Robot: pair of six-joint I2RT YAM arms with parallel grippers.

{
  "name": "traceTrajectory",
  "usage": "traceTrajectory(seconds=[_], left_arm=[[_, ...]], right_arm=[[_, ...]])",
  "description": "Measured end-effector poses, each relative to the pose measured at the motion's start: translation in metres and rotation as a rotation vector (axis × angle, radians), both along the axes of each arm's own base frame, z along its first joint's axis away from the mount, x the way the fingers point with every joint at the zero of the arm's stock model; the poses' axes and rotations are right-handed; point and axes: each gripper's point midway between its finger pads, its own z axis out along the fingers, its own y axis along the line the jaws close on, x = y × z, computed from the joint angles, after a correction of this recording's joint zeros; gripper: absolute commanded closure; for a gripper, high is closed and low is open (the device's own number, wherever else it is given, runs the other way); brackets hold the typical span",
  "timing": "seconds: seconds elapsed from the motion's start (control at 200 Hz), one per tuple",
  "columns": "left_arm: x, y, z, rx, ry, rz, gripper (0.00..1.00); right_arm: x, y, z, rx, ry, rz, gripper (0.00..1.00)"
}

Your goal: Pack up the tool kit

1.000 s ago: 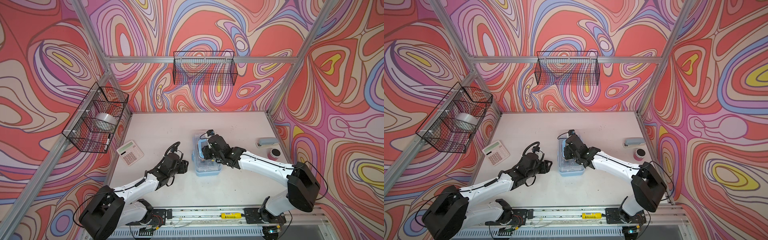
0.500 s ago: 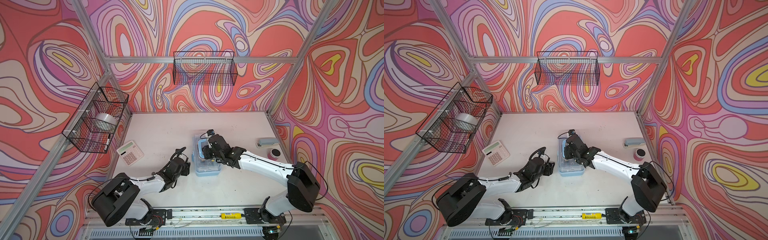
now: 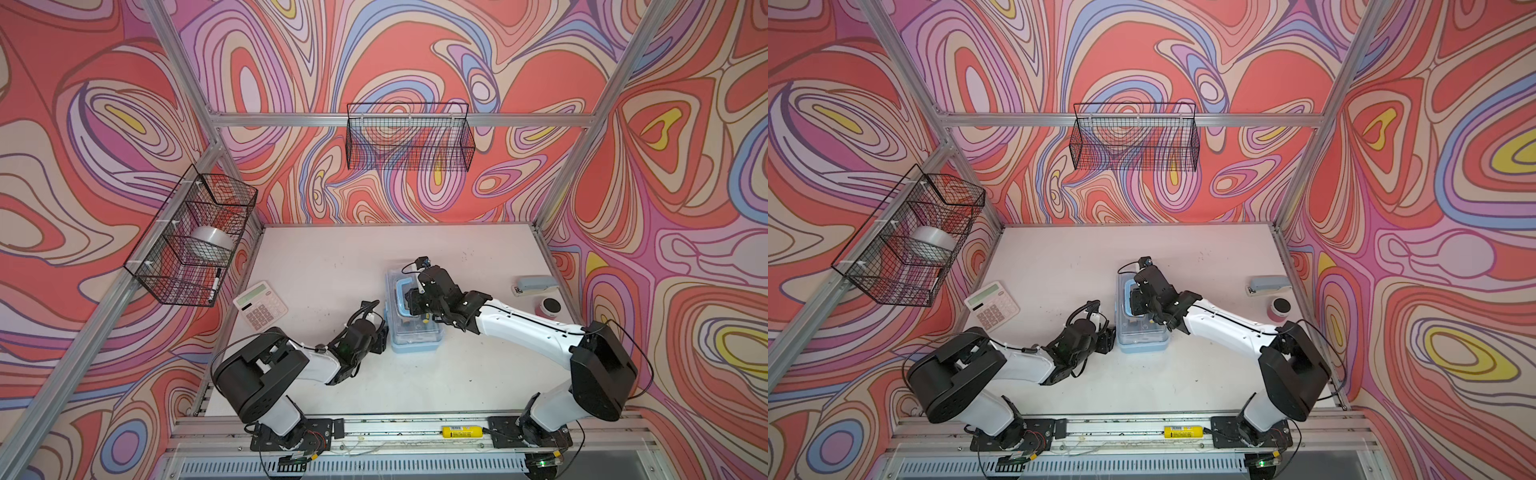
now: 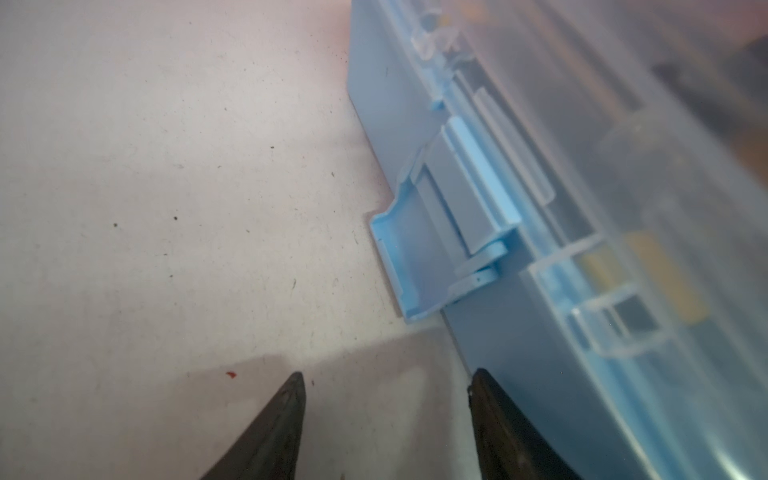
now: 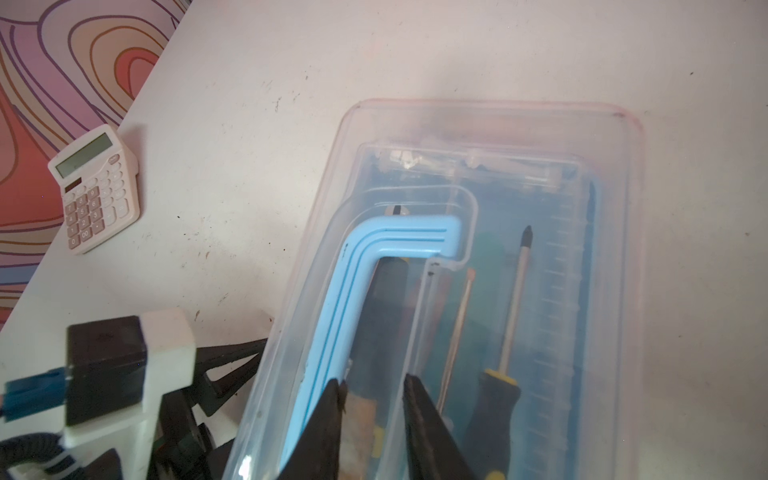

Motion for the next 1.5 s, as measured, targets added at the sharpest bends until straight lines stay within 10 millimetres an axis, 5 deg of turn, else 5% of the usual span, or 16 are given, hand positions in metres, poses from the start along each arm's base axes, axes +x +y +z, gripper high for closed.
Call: traceTrajectory(seconds=[0.581, 1.502], left_arm=[[0.025, -0.005, 0.001, -0.052, -0.114, 0.069, 0.36], [0.04, 0.022, 0.01, -0.011, -0.133, 0.174, 0.37]], right_arm=[[0.004, -0.004, 0.0, -0.001, -0.003, -0.007, 0.73], [0.006, -0.002, -0.001, 0.005, -0.002, -0.004, 0.73]])
